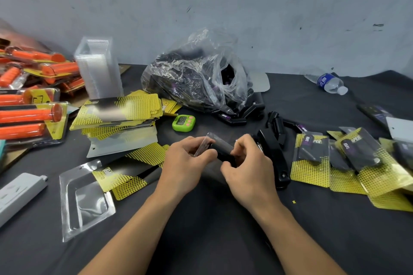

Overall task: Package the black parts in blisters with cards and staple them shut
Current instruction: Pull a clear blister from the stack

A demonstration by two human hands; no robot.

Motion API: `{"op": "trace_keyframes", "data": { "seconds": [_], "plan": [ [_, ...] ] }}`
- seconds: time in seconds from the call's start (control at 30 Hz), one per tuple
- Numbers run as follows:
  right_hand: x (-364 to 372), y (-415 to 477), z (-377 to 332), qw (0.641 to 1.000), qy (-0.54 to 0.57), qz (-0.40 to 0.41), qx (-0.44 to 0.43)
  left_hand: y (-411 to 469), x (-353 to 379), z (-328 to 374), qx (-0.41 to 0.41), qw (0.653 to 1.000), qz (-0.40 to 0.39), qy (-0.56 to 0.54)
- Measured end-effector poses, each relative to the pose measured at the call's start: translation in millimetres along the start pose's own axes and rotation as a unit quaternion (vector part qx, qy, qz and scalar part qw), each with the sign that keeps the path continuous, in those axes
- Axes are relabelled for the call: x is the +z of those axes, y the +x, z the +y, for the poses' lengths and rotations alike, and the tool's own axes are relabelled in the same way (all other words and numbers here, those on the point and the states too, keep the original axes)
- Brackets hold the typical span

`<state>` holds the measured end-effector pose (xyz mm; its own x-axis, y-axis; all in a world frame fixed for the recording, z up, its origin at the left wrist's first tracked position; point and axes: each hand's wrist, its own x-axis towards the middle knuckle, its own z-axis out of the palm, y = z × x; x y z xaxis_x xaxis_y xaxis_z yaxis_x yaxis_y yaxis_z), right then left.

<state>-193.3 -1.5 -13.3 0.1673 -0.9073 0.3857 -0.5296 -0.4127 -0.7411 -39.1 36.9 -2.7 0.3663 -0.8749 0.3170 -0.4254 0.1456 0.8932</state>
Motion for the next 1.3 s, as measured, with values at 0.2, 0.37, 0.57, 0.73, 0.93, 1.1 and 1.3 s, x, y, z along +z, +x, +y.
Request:
{"op": "trace_keyframes", "data": {
  "seconds": [0.2, 0.37, 0.57, 0.73, 0.93, 1.1, 1.3],
  "plan": [
    [1.0, 1.9, -0.9, 1.000, 0.016, -0.026, -0.005, -5.7, 2.4, 4.1, -0.070, 0.994, 0.022, -0.078],
    [-14.4, 11.0, -7.4, 0.785, 0.548, -0.151, 0.245, -1.8, -9.5, 14.2, -0.157, 0.879, -0.096, -0.439],
    [-29.4, 7.8, -9.1, 0.571, 0.702, -0.311, 0.291, -4.0, -10.0, 15.0, -0.129, 0.905, -0.112, -0.389],
    [-23.5, 6.1, -11.1, 0.566, 0.691, -0.329, 0.307, -6.1, -4.7, 18.8, -0.118, 0.903, -0.175, -0.373],
    [-21.1, 4.1, -5.2, 0.599, 0.647, -0.355, 0.310, -5.6, -1.4, 14.8, -0.148, 0.886, -0.202, -0.390],
    [-11.3, 7.4, -10.9, 0.809, 0.484, -0.179, 0.281, -3.4, 3.5, 5.9, -0.175, 0.928, -0.113, -0.310],
    [-1.1, 1.1, -8.9, 0.990, -0.054, 0.010, 0.131, -1.5, 6.8, 3.7, -0.243, 0.924, -0.085, -0.284]
  ]
}}
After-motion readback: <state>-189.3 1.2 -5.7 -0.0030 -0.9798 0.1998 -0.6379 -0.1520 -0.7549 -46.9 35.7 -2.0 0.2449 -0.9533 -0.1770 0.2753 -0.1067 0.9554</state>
